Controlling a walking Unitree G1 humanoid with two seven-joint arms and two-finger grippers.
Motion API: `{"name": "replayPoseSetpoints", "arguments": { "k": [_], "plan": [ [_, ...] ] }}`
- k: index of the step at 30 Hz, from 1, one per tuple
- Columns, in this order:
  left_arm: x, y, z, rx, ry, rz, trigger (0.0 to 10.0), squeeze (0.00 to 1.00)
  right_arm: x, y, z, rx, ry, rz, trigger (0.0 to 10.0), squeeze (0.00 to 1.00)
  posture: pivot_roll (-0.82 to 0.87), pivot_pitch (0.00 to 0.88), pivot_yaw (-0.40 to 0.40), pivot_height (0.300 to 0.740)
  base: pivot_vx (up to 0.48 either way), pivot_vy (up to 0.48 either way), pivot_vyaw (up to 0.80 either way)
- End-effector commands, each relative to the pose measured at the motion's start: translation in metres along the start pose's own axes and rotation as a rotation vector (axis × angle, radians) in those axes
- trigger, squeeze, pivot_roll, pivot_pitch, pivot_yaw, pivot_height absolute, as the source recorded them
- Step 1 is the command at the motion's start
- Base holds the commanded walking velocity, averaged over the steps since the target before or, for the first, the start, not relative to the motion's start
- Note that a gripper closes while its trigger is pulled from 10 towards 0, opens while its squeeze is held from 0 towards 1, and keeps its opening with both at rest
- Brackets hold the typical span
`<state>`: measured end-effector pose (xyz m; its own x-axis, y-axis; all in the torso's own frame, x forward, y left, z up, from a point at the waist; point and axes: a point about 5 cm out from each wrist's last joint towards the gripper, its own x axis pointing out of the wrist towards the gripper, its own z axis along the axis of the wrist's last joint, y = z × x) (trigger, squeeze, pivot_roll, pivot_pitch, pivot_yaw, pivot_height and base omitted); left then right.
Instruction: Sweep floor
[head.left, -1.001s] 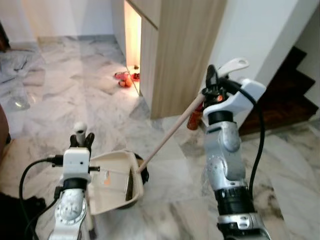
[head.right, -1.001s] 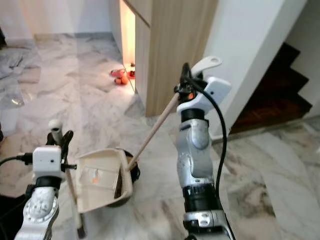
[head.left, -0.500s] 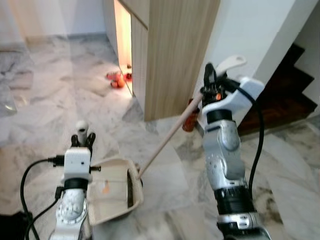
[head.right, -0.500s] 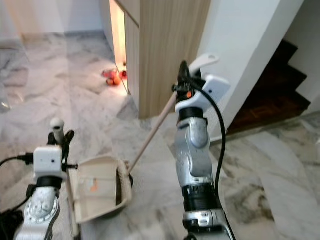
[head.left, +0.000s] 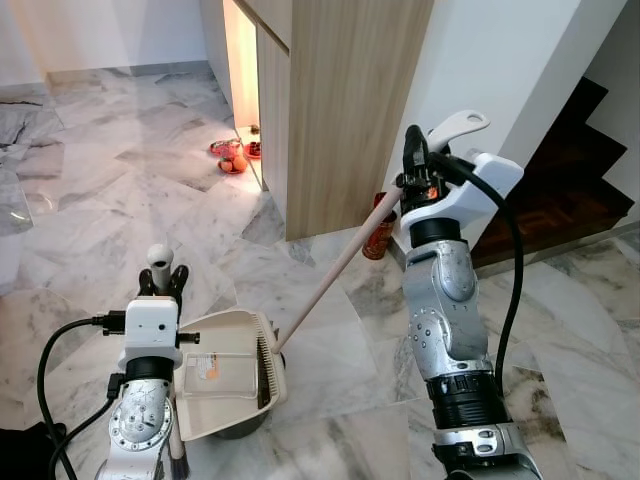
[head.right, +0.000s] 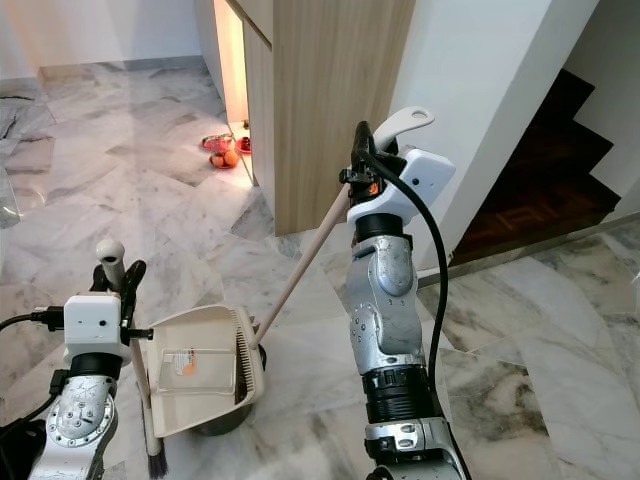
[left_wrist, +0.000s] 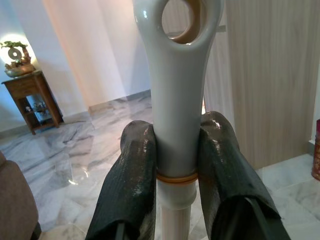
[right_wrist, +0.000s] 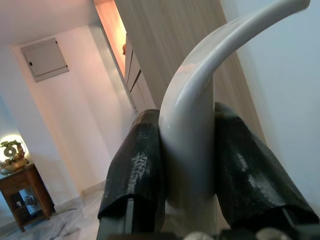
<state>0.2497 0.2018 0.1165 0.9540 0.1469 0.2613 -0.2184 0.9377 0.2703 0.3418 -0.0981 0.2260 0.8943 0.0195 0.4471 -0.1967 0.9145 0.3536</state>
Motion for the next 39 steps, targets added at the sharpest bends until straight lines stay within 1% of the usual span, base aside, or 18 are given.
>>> {"name": "replayPoseSetpoints", "arguments": {
  "k": [1, 7, 10, 15, 27, 34, 39],
  "plan": [
    [0.0020, 0.0002, 0.0071, -0.007, -0.041, -0.005, 10.0, 0.00, 0.0021, 0.0041, 0.0105, 0.044, -0.062, -0.004, 10.0, 0.00, 0.11, 0.030, -0.062, 0.740, 0.000, 0.281, 0.00],
    [0.0016, -0.0001, 0.0074, -0.009, -0.042, -0.007, 10.0, 0.00, 0.0027, 0.0036, 0.0089, 0.047, -0.049, -0.012, 10.0, 0.00, 0.12, 0.026, -0.063, 0.740, 0.000, 0.281, 0.00],
    [0.0014, -0.0001, 0.0074, -0.009, -0.041, -0.008, 10.0, 0.00, 0.0030, 0.0034, 0.0080, 0.049, -0.043, -0.014, 10.0, 0.00, 0.11, 0.027, -0.064, 0.740, 0.000, 0.284, -0.80],
    [0.0016, 0.0000, 0.0075, -0.010, -0.039, -0.007, 10.0, 0.00, 0.0025, 0.0025, 0.0066, 0.029, -0.039, -0.017, 10.0, 0.00, 0.11, 0.034, -0.064, 0.740, 0.000, 0.283, 0.00],
    [0.0025, 0.0007, 0.0080, -0.012, -0.042, -0.005, 10.0, 0.00, 0.0021, 0.0009, 0.0045, 0.038, -0.026, -0.030, 10.0, 0.00, 0.11, 0.039, -0.062, 0.740, 0.000, 0.284, 0.00],
    [0.0032, 0.0009, 0.0087, -0.013, -0.045, -0.006, 10.0, 0.00, 0.0021, 0.0007, 0.0042, 0.046, -0.025, -0.034, 10.0, 0.00, 0.12, 0.040, -0.060, 0.740, 0.000, 0.402, -0.67],
    [0.0033, 0.0010, 0.0098, -0.012, -0.051, -0.006, 10.0, 0.00, 0.0019, 0.0006, 0.0050, 0.040, -0.033, -0.035, 10.0, 0.00, 0.12, 0.040, -0.060, 0.740, 0.000, 0.447, 0.00]
  ]
}}
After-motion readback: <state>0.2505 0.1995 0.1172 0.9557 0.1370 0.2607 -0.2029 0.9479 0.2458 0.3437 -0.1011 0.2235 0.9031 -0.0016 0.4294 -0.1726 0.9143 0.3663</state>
